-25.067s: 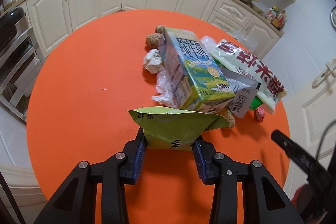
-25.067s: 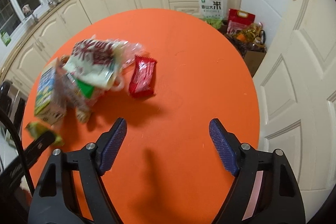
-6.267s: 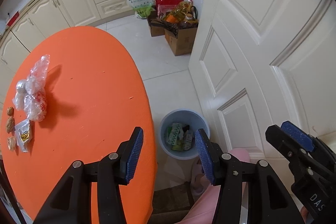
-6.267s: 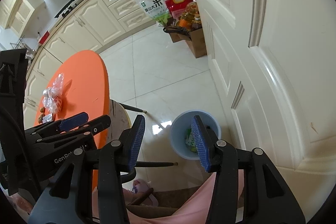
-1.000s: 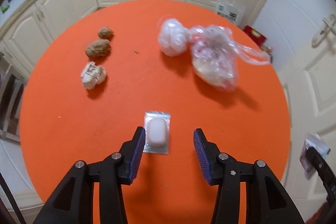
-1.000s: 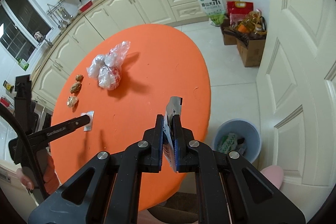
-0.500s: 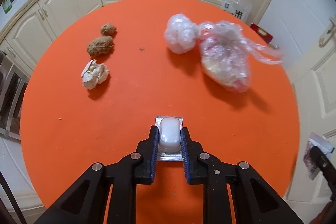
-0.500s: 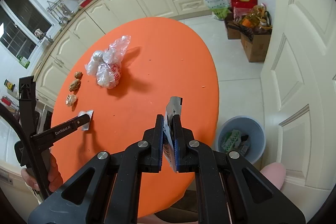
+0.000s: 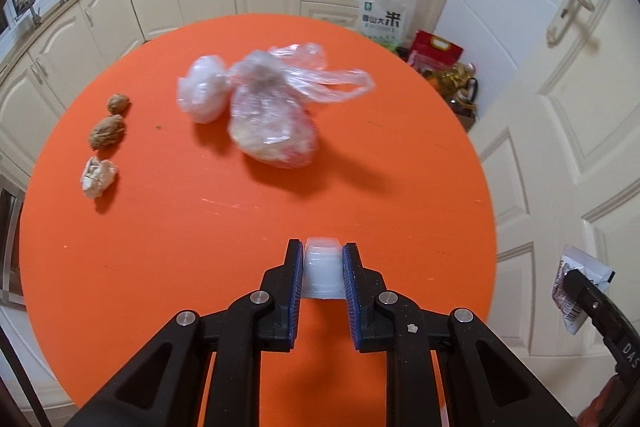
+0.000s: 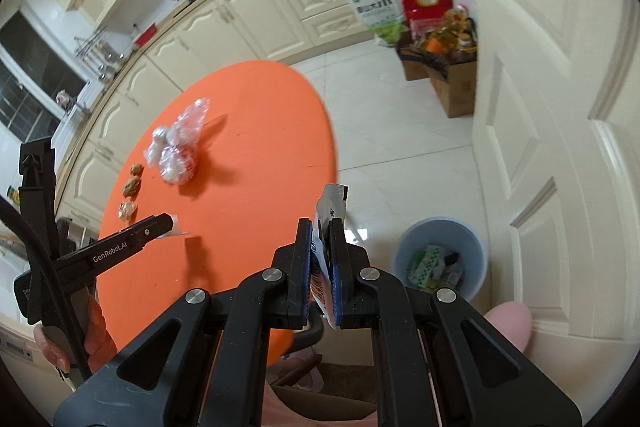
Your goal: Collect trash
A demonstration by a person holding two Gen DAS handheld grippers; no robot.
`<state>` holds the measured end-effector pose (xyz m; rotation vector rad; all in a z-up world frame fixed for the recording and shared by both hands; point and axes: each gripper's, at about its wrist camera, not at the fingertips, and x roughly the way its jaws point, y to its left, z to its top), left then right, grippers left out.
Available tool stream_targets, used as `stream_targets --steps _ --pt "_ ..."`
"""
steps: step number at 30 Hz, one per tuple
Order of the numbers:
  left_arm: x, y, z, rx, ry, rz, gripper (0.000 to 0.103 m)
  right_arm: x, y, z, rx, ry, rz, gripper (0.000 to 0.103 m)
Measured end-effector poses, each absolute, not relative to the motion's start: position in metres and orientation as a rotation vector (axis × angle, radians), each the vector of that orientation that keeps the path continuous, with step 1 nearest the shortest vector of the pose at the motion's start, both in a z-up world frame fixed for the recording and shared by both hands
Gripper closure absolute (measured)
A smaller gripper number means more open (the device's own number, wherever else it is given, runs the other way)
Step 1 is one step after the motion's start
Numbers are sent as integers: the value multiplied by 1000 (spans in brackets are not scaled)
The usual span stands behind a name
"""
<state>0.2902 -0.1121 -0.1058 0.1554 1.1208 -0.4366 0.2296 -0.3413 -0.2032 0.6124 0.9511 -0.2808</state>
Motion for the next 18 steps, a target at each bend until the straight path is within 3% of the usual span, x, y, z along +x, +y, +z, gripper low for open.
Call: stream_targets --steps 10,18 --pt "250 -182 -83 229 1065 -615 87 193 -372 -197 639 921 -349 95" --pt "228 -250 -98 315 1080 -756 87 160 -400 -198 669 914 -446 95"
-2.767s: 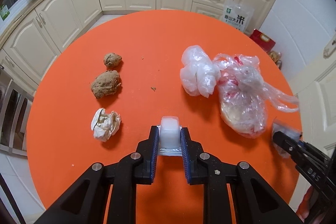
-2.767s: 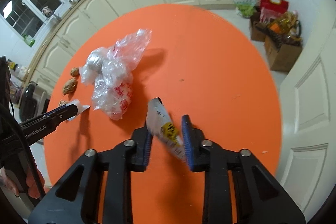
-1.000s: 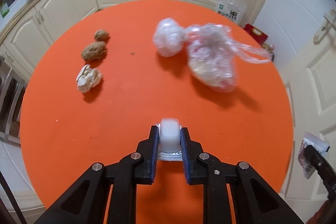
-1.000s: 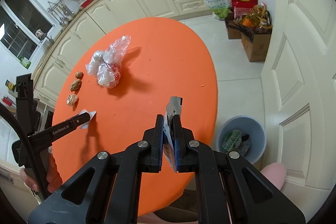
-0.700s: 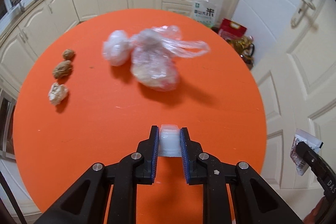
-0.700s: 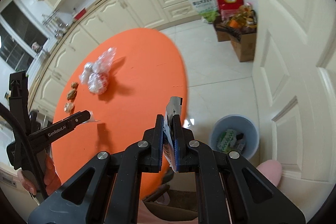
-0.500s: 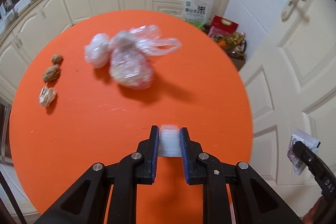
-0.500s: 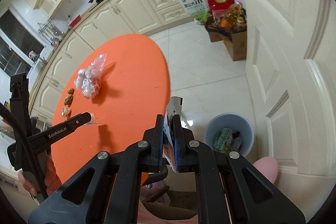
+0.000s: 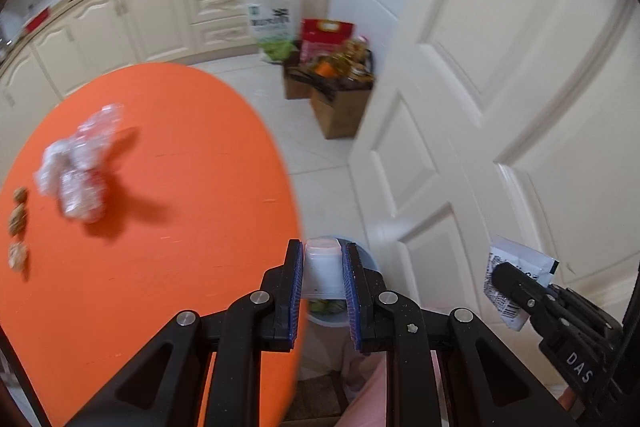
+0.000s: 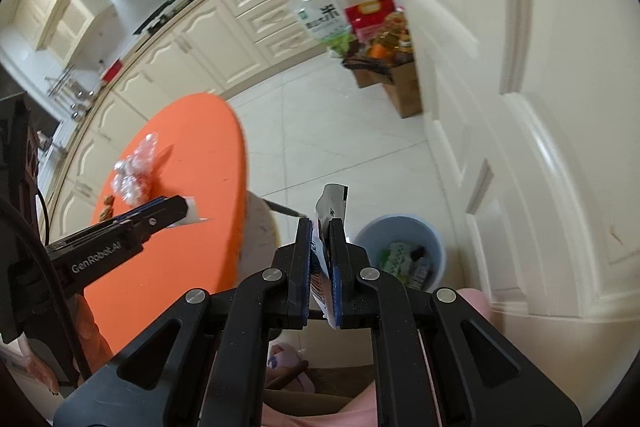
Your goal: Collect trash
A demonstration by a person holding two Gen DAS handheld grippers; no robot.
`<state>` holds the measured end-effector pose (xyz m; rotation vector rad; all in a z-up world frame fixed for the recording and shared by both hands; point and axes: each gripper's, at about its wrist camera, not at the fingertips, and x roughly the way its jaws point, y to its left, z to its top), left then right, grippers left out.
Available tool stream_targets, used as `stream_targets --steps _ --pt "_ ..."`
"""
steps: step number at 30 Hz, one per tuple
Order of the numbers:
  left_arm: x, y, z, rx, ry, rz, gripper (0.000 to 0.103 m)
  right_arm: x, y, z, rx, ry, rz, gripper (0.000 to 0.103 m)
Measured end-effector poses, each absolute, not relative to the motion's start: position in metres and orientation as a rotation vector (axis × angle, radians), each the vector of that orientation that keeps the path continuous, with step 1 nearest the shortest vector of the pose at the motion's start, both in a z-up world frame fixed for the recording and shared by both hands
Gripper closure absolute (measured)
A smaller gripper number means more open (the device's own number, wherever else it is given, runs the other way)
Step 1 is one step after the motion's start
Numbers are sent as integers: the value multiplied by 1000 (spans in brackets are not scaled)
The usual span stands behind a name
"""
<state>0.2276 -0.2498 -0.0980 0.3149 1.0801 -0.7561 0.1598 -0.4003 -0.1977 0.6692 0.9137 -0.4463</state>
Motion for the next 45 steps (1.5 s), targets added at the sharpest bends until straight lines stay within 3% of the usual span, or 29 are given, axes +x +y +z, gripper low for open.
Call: stream_targets --steps 18,26,37,45 --pt "238 -314 -129 434 1117 -687 79 154 -425 -223 706 969 -480 94" --pt "240 -287 -120 413 1096 -647 67 164 -419 -227 707 998 -468 67" --pt "235 -263 -116 397 1126 -654 67 162 -403 -213 670 994 -489 65" --pt "228 -220 -104 356 1111 -640 60 172 -376 -197 613 978 -495 39"
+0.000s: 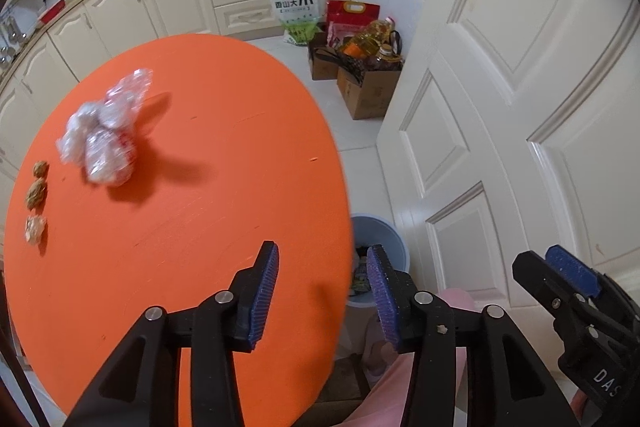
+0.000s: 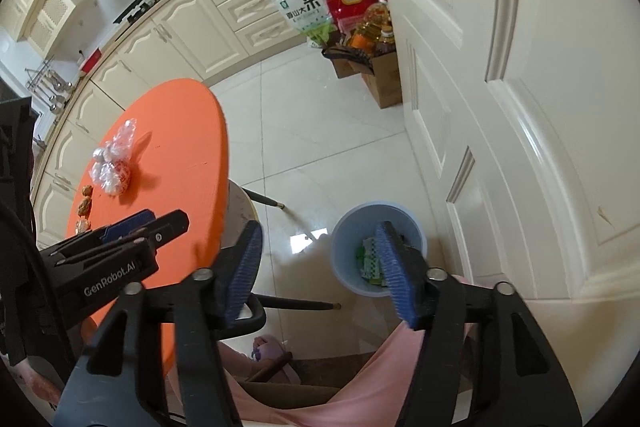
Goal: Collect trash
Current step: 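Open both tools over the blue bin to drop the packet and sachet, then move both tools back over the table toward the remaining trash, then grasp the crumpled white paper with the left tool while the right tool grasps the clear plastic bags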
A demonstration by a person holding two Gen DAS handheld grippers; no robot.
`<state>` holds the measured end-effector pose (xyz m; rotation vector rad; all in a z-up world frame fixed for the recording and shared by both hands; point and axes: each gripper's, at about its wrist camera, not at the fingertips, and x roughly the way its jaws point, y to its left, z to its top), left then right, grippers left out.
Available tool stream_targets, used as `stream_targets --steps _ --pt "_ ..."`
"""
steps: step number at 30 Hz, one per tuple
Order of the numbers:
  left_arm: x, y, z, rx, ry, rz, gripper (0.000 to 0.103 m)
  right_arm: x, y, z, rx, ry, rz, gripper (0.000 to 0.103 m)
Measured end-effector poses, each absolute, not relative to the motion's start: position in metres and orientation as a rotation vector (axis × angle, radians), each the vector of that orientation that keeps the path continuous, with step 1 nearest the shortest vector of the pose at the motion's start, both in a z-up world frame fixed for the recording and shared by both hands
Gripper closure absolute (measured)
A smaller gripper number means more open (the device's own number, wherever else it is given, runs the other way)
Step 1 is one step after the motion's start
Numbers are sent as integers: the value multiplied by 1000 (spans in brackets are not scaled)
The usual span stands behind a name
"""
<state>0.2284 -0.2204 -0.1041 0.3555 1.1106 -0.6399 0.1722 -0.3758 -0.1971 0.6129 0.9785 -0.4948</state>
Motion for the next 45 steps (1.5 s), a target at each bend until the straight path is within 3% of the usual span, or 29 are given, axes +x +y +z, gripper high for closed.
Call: stream_targets --steps 4,8,11,22,40,43,44,45 --pt "232 -190 -98 321 1113 -614 56 187 -359 -190 565 978 -502 25" --pt "242 -154 -93 272 1105 -558 45 211 -338 -188 506 997 -506 15" --pt "254 -121 -89 230 1095 -497 40 232 -322 -191 501 1013 -456 15" --pt "308 -9 -81 74 1112 -241 38 324 -250 -196 392 1059 -284 14" --pt "397 76 -108 -195 1187 -174 31 477 -198 -250 311 1198 -125 14" --pt "408 83 -115 -221 1214 -171 31 489 -192 -265 291 1226 -102 21" --pt "410 85 -117 -226 1220 -171 31 489 -191 -268 295 1232 -85 37" --pt "412 85 -118 -227 1225 -171 32 489 -191 -270 303 1233 -65 42"
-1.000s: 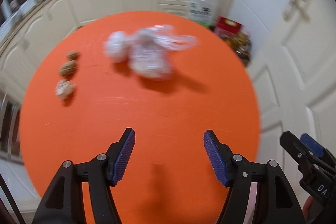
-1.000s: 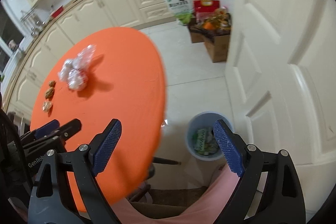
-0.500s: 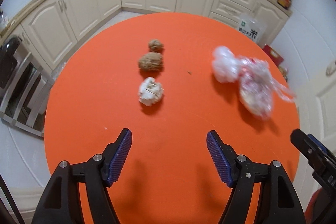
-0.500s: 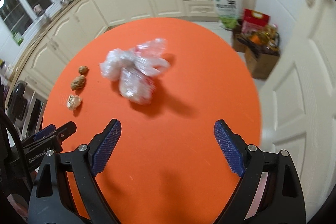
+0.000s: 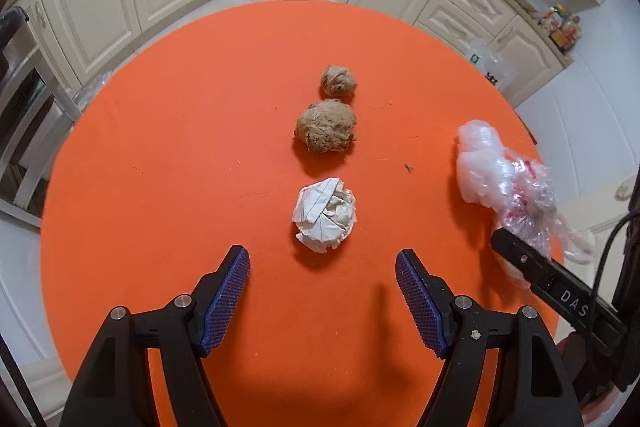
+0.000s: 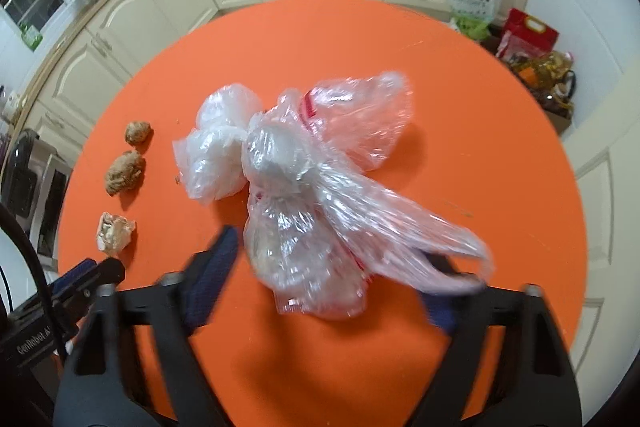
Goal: Collect trash
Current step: 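Grasp the crumpled white paper with the left tool while the right tool grasps the clear plastic bags, then carry the paper and plastic bags to the blue bin and open both tools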
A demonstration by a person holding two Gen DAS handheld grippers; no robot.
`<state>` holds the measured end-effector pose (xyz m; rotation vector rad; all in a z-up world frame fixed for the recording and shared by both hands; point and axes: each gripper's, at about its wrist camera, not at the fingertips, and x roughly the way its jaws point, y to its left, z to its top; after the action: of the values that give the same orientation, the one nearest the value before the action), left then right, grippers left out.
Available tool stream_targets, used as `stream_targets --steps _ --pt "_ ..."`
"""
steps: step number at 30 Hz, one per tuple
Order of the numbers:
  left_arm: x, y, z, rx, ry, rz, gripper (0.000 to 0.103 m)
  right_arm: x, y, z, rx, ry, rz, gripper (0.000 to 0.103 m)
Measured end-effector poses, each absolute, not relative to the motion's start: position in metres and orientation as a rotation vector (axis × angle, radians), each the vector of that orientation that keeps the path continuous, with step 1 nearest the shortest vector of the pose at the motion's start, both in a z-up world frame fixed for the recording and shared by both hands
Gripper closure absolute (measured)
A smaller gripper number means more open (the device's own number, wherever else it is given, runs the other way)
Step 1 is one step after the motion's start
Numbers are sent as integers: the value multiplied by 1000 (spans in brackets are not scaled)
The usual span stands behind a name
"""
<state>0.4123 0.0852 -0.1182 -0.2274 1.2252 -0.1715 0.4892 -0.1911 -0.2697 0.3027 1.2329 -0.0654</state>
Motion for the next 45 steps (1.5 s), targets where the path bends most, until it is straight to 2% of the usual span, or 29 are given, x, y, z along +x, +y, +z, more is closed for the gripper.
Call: stream_targets --steps 2,4,6,8,20,32,45 --pt "416 86 -117 -230 1202 -171 32 486 -189 -267 273 1201 -70 50" --pt "421 87 -119 -255 1186 -172 33 484 -189 -268 268 1190 -60 50" --pt "422 88 -120 -248 1157 -149 51 481 -191 -268 280 1188 -56 51" --pt "423 89 -124 -249 1162 -150 81 476 -195 -267 278 1186 -54 52" --pt "417 87 -120 -250 1145 -166 82 463 -209 -260 300 1183 -73 52" --pt "383 36 -112 -160 1130 -226 82 414 -235 -226 358 1117 -109 52" --pt "315 -54 -92 -16 1087 -403 82 321 -288 -189 470 1018 -199 52"
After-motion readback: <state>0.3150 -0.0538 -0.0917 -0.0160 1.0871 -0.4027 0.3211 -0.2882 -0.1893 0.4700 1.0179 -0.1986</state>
